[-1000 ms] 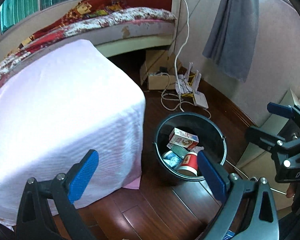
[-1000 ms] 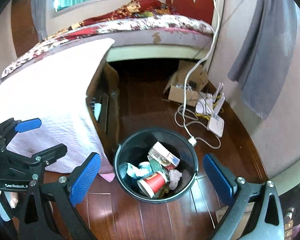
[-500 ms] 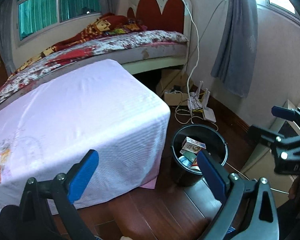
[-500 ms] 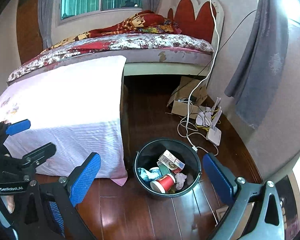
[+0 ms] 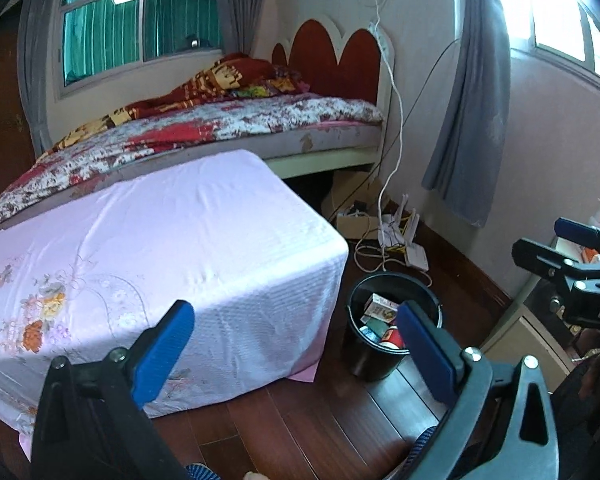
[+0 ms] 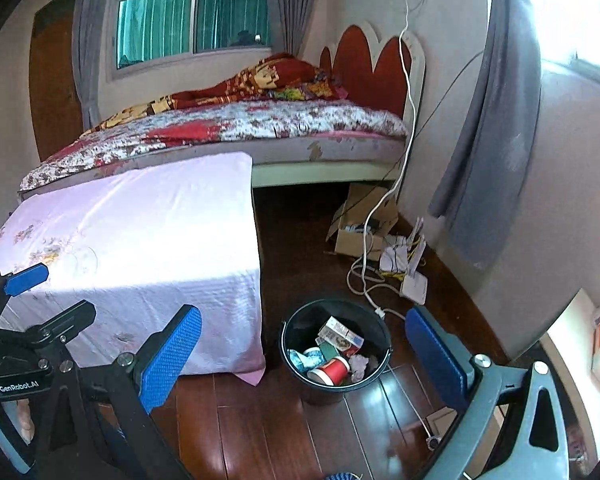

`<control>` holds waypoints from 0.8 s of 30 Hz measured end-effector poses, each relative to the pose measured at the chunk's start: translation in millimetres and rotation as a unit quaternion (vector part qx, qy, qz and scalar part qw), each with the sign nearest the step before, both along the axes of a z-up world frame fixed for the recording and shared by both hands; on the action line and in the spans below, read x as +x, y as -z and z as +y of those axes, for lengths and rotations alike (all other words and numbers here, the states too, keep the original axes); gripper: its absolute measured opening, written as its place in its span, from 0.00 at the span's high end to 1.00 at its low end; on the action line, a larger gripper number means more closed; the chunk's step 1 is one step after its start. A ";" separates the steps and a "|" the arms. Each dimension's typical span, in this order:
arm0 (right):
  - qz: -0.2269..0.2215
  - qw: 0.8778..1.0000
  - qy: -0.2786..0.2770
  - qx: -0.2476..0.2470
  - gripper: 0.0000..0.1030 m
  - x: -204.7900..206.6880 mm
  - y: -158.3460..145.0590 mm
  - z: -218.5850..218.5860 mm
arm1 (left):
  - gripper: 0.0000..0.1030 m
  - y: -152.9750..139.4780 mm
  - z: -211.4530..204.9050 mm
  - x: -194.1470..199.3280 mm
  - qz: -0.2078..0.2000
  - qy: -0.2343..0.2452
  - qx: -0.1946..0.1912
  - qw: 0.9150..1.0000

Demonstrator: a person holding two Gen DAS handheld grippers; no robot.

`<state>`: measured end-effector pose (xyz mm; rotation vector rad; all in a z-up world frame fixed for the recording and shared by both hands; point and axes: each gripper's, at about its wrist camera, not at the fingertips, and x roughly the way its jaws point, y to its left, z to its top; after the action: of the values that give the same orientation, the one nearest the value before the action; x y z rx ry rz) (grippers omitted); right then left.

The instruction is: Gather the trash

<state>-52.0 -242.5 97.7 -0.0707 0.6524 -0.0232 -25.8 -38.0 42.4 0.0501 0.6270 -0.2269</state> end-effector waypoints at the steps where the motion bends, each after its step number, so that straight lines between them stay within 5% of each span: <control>1: -0.003 1.000 -0.002 -0.001 0.00 -5.1 -3.7 3.1 | 0.01 -2.0 0.4 -1.4 -0.004 0.001 -0.001 1.000; 24: -0.015 1.000 0.003 0.002 0.00 -26.6 -10.5 -2.1 | 0.01 -19.8 -10.4 -14.2 -0.049 0.015 0.012 0.999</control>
<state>-78.6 -244.6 108.2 -0.0642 0.6221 -0.0290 -39.9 -48.4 62.3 0.0923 0.5317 -0.2438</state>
